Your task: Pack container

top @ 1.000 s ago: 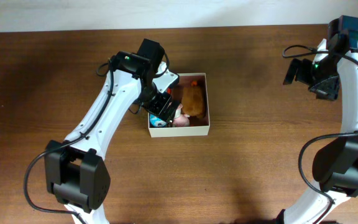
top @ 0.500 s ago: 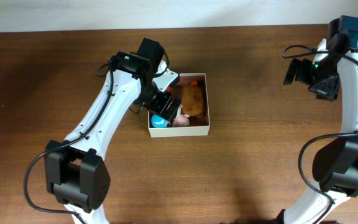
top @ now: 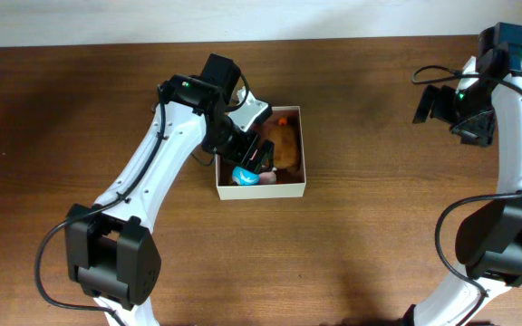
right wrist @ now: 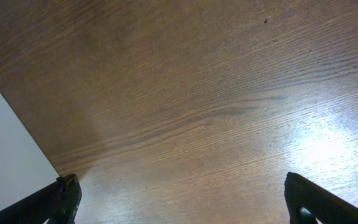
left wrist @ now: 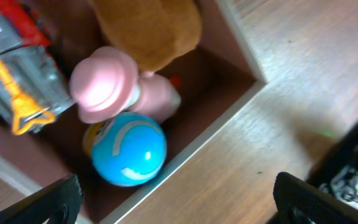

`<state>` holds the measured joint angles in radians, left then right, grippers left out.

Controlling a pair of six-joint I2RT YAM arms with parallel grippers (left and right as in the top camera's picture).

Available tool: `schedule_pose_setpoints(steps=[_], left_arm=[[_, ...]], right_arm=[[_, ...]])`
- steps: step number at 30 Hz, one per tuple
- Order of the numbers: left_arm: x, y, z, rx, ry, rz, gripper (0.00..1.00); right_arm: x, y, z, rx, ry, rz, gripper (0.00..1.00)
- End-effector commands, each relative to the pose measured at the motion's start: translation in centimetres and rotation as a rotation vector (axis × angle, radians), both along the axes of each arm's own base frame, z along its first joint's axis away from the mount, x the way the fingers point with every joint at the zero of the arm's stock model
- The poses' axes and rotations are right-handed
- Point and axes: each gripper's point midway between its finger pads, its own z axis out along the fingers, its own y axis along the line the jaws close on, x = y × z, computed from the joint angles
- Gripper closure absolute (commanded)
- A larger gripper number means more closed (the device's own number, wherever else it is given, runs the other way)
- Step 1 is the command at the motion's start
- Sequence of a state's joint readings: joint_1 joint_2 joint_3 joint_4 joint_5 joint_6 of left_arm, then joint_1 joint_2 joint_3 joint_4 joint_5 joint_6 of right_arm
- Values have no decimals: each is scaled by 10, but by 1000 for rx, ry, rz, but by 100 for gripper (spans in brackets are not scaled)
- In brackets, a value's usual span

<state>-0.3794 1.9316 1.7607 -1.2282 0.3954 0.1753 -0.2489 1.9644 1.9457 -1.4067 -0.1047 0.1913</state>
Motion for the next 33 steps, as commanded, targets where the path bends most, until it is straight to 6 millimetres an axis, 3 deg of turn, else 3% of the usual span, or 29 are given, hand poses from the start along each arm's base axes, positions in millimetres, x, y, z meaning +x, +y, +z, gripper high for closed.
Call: schedule_pose_setpoints(steps=[1,4,10,16,19,23,26,29,33], left_arm=[[7,23,7,96,-58,35,0],[16,44,22,120,-112,87,0],[28,98,85,81,-294,209,0],[18,164,160,81,-537,327,0],[6,184,194,94,-674,350,0],[-6,189,233,87,-873,351,0],[-13,184,247,58,-1010,342,0],[-20,176,245,27,-1143,326,0],[-31,166,221,-23,-1298,300,0]], right_arm=[[-1,-2,4,-10,-8,-11,1],[-1,-2,4,-10,-8,-11,1],[-1,-2,4,-10,-8,-11,1],[-1,-2,4,-10,-8,-11,1],[-1,-2,4,-10,-8,-11,1],[-1,-2,4,-10,-8,-11,1],[-1,-2,4,-10,-8,-11,1],[-1,-2,4,-10,-8,-11,1],[-1,-2,4,-10,-8,-11,2]])
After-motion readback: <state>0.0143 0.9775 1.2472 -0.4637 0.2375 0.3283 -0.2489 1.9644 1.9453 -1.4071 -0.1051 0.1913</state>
